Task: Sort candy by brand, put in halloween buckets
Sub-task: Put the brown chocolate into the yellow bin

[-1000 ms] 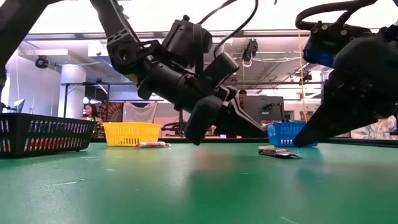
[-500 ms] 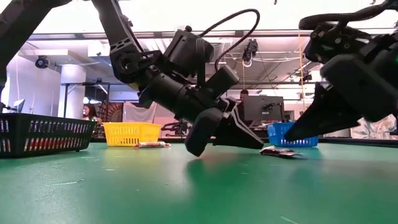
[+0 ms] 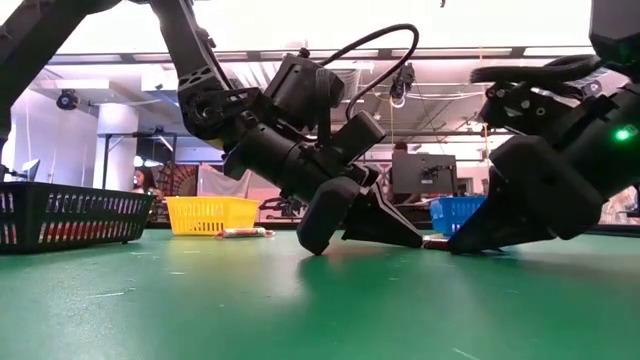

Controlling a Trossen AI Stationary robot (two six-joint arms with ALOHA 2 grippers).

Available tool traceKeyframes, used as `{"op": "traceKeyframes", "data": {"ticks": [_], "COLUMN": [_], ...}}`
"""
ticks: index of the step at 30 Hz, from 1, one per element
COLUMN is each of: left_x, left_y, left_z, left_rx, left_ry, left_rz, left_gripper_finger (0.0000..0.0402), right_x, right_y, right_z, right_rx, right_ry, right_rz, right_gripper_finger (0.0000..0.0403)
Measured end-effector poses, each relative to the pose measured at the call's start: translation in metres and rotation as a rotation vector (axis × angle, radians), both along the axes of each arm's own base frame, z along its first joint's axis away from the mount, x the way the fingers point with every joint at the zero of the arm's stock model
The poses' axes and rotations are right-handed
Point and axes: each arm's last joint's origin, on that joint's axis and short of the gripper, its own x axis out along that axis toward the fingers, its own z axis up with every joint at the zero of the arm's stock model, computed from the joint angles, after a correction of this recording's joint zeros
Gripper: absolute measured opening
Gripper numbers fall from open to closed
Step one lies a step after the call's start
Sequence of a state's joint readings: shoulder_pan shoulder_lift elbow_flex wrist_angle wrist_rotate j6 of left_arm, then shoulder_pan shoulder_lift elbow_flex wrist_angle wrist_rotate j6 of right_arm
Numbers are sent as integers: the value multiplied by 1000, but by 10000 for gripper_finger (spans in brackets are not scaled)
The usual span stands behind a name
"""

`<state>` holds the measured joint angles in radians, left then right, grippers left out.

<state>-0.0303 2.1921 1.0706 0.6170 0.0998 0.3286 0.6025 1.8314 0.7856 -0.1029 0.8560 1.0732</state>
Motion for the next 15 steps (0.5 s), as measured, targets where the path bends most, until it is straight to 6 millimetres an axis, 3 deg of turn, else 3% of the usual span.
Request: {"op": "traceKeyframes", "data": {"ticks": [4,8,15], "left_x": [0,0,-9], "left_y": [0,0,3], "left_z": [0,0,15], "left_rx": [-2,-8,1], "left_ry": [3,10,110], "left_rz": [-1,-14,-16], "left_gripper_finger": [0,0,0], "right_x": [-1,-1,-3], "right_y": [0,0,-2], "right_z": [-9,-16,-19], "right_rx": [17,10,0], "right_ry": [16,38,60], "right_rz": [-18,-17,-13], "right_gripper_finger": [188,120,29]}}
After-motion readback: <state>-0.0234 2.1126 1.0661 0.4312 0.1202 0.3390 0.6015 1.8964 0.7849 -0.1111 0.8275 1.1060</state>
